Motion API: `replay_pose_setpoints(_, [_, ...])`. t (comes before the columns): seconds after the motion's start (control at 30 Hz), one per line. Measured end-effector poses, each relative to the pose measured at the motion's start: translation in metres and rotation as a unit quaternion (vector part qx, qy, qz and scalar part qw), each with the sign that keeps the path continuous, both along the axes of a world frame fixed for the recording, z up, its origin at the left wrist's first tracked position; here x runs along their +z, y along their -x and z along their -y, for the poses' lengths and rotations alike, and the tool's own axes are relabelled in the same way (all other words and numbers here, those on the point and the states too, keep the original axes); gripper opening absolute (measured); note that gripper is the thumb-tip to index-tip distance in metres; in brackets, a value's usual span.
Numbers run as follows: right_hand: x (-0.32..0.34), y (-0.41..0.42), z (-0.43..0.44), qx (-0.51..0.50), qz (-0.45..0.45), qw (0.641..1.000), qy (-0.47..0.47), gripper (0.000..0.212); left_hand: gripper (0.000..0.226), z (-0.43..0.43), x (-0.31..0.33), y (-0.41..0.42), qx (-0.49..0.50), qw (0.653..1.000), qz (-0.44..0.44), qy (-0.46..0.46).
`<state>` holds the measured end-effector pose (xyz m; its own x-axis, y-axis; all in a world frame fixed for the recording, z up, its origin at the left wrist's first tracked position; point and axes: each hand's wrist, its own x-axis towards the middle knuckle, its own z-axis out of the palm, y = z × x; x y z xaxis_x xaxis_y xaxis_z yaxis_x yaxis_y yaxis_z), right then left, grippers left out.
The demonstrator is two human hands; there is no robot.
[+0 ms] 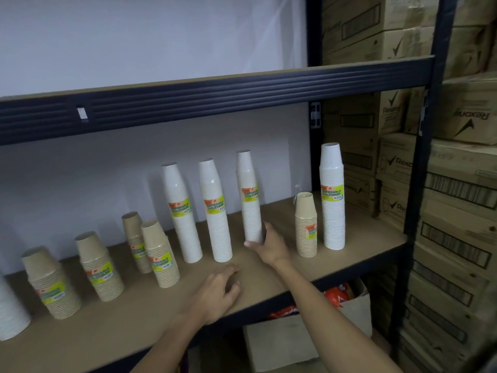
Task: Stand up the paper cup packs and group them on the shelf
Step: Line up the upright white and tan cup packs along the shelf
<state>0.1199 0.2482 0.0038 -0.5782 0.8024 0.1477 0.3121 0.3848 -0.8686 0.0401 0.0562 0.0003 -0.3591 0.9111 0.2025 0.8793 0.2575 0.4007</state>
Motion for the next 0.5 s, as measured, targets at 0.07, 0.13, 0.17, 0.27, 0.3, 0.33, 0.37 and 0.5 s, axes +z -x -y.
replay_pose_setpoints(0.07, [-0.002, -0.016, 0.011, -0.005, -0.008, 1.000, -0.016, 0.085, 0.044, -0.002, 0.000, 0.000, -0.007, 1.000, -0.012, 0.007])
replay_pose_setpoints(0.13, [-0.007, -0.036, 0.020, -0.019, -0.026, 0.998, -0.049, 0.053, 0.042, -0.009, 0.002, -0.005, -0.018, 1.000, -0.013, 0.008])
replay_pose_setpoints(0.17, [-0.008, -0.048, 0.025, -0.036, -0.045, 0.997, -0.060, 0.034, 0.042, -0.014, 0.002, -0.009, -0.024, 1.000, -0.012, 0.001])
replay_pose_setpoints(0.27, [-0.003, -0.082, 0.032, -0.150, -0.123, 0.979, -0.068, 0.008, 0.042, -0.037, 0.000, -0.026, -0.033, 0.999, 0.011, -0.015])
replay_pose_setpoints(0.3, [0.000, -0.091, 0.031, -0.197, -0.156, 0.966, -0.067, 0.012, 0.043, -0.045, -0.001, -0.031, -0.036, 0.999, 0.016, -0.019])
replay_pose_setpoints(0.33, [0.002, -0.099, 0.029, -0.232, -0.176, 0.954, -0.066, 0.018, 0.043, -0.051, -0.002, -0.036, -0.032, 0.999, 0.024, -0.016])
replay_pose_setpoints(0.37, [0.003, -0.104, 0.025, -0.252, -0.177, 0.949, -0.064, 0.025, 0.044, -0.057, -0.003, -0.040, -0.031, 0.999, 0.030, -0.017])
replay_pose_setpoints(0.5, [-0.003, -0.103, 0.008, -0.230, -0.099, 0.967, -0.040, 0.050, 0.046, -0.065, -0.006, -0.042, -0.012, 0.999, 0.036, -0.011])
